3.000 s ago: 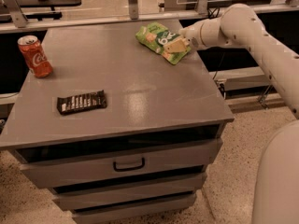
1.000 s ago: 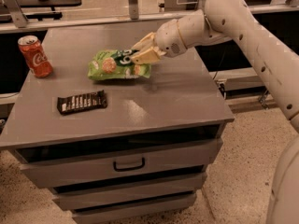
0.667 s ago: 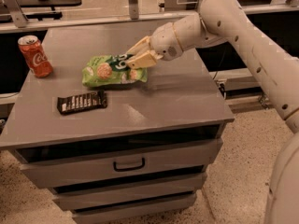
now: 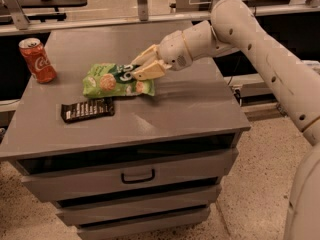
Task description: Move green rice chip bag near rxbar chocolate
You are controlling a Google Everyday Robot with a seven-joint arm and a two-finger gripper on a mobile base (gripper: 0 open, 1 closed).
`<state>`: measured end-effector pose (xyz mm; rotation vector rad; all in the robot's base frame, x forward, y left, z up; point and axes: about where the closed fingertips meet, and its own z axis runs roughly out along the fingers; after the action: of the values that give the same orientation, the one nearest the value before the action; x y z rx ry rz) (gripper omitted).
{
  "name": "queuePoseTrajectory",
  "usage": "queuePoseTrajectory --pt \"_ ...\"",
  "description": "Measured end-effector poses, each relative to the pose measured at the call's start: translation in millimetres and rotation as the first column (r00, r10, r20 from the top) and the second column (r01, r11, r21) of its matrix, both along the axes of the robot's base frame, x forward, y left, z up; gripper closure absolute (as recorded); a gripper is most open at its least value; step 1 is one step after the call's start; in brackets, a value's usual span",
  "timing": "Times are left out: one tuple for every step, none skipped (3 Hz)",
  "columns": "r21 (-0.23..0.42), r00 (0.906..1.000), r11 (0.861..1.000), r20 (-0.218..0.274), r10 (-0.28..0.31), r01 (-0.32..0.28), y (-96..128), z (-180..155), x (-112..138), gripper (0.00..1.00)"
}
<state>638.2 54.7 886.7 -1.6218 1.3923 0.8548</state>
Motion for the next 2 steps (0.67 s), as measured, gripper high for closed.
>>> queuePoseTrajectory --pt "0.008 1.0000 1.000 -0.005 -0.006 0.006 0.2 -2.6 0.8 0.13" --pt "0.013 0.9997 1.000 -0.002 -0.022 0.022 -2.0 -1.2 1.4 0.00"
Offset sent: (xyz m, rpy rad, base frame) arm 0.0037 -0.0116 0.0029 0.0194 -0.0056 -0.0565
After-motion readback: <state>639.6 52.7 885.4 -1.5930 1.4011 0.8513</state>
